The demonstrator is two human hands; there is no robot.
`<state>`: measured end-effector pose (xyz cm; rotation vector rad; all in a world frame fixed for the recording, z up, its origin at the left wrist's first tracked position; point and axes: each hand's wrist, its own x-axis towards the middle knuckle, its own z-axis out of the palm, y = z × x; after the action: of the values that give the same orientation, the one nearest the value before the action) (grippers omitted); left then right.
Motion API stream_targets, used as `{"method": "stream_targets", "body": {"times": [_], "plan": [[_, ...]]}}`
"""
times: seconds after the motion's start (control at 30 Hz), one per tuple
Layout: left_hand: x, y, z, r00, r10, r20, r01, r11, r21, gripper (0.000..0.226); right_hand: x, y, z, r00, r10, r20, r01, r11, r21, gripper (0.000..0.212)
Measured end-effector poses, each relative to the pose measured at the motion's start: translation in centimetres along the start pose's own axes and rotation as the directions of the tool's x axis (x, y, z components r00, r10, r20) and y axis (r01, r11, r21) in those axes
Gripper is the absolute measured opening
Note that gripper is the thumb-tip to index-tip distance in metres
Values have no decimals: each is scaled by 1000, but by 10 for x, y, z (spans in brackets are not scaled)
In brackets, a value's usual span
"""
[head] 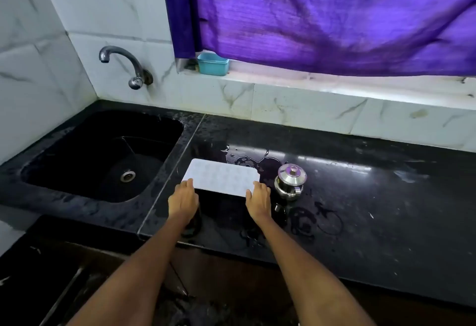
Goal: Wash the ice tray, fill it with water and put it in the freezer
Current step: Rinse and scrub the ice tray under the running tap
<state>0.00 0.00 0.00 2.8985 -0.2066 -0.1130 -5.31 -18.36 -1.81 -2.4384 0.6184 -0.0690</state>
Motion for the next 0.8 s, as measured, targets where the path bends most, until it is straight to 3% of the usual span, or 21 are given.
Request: {"method": "stream_targets", "body": {"times": [0.1,0.27,0.47,0.57,0.8], "plan": [[26,-16,-5,997,-62,41,68,984,-162,37,10,-10,4,994,103,-47,-102,995,22,39],[75,-30,-7,968,-103,230,171,939,-300,40,33,-28,15,937,330,-110,-327,944,49,36],[114,-44,2,967,0,253,80,949,-306,36,54,-38,28,814,537,-222,-492,840,228,34],[125,-54,-1,971,12,237,60,954,-295,33,62,-41,31,791,571,-220,-510,814,279,31],[151,-76,-13,982,-34,184,94,940,-327,44,91,-69,31,823,528,-207,-408,805,431,28]]}}
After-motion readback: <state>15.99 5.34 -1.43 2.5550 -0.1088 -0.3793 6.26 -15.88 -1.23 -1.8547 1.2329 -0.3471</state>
